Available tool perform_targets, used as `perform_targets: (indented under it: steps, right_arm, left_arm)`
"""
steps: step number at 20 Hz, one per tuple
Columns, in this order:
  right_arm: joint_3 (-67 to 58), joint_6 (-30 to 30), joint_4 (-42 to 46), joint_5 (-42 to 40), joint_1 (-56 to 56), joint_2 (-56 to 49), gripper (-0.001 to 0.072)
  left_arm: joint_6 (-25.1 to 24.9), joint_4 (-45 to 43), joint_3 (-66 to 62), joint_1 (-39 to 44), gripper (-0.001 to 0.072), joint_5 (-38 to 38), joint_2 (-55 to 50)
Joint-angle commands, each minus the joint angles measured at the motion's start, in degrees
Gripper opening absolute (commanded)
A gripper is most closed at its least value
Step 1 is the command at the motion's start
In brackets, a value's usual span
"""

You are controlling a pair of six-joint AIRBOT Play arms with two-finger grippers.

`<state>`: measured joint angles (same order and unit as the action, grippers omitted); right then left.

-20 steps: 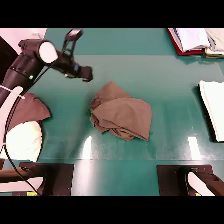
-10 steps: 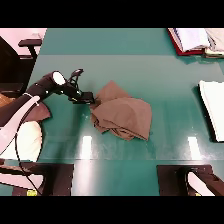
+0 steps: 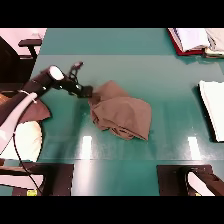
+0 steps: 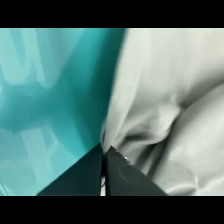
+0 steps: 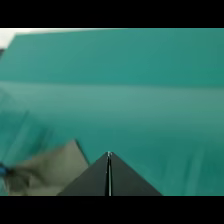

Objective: Fold the shirts.

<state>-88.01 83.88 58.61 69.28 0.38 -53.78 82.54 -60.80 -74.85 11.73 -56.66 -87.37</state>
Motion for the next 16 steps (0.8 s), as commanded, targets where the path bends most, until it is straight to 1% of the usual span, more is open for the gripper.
perform_targets:
  steps: [1, 2, 3, 4, 6, 9, 10, 13, 16]
  right_arm:
    - [13.18, 0.04, 0.02, 2.64, 0.0, -0.07, 0.0021]
    - [18.21, 0.04, -0.07, 2.21, 0.02, -0.35, 0.0121]
    - [23.1, 0.04, -0.11, 2.29, 0.02, -1.44, 0.0385]
    - [27.12, 0.02, -0.55, 2.32, 0.11, -3.1, 0.052]
    - [33.29, -0.44, -0.63, 1.51, 2.01, -7.78, 0.0523]
    - [36.09, -2.58, -0.74, -3.5, 7.65, -15.26, 0.0522]
    - [35.74, -3.41, -1.53, -5.33, 9.57, -17.51, 0.0522]
    - [31.85, -8.7, -7.87, -9.01, 14.1, -24.74, 0.0522]
    - [25.0, -8.98, -7.87, -9.68, 17.09, -31.28, 0.052]
  left_arm:
    - [-0.52, -2.03, -7.04, -3.61, 0.0027, -2.16, 3.69]
    - [-0.52, -2.91, -8.55, -3.91, 0.0027, -2.34, 4.63]
    - [-0.52, -4.11, -9.55, -3.91, 0.0027, -2.4, 5.16]
    - [-0.52, -4.15, -10.32, -3.89, 0.0027, -2.62, 5.27]
    - [-0.5, -4.13, -10.43, -3.89, 0.0027, -3.02, 5.22]
    - [-0.5, -4.15, -10.43, -3.89, 0.0027, -3.89, 5.11]
    - [-0.5, -4.15, -10.43, -3.89, 0.0027, -4.0, 5.11]
    - [-0.5, -4.15, -10.43, -3.89, 0.0027, -4.04, 5.11]
    - [-0.5, -4.15, -10.43, -3.89, 0.0027, -4.04, 5.11]
